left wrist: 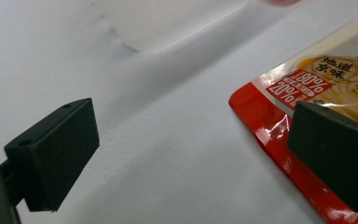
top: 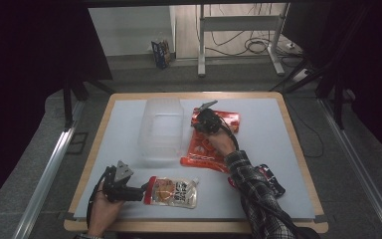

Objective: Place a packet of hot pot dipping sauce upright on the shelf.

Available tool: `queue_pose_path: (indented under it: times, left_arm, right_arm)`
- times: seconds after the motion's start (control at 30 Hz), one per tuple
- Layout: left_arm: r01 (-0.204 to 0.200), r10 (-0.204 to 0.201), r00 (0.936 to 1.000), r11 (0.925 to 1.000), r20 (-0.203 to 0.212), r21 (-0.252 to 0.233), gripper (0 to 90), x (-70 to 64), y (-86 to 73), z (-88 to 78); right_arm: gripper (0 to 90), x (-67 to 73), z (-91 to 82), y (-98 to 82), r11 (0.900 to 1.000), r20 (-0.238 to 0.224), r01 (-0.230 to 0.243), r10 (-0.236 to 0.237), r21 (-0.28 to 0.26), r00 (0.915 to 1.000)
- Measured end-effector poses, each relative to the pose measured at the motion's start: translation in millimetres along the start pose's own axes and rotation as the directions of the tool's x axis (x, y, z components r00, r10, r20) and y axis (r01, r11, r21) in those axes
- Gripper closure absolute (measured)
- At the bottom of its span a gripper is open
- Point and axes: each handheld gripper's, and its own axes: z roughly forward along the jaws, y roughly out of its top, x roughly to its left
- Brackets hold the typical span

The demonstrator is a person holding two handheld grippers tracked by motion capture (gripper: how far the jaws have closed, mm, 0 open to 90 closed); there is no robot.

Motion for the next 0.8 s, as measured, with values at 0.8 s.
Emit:
queue_pose_path:
  times: [0.8]
  left_arm:
    - [-0.013,0.013,0.9999,0.9999,0.001,-0.003,2.1,-1.9,-1.4,-2.2]
  right_arm:
    - [89.0,-10.8,-4.3,-11.5,0.997,0.083,0.018,-0.025,0.076,0.9962]
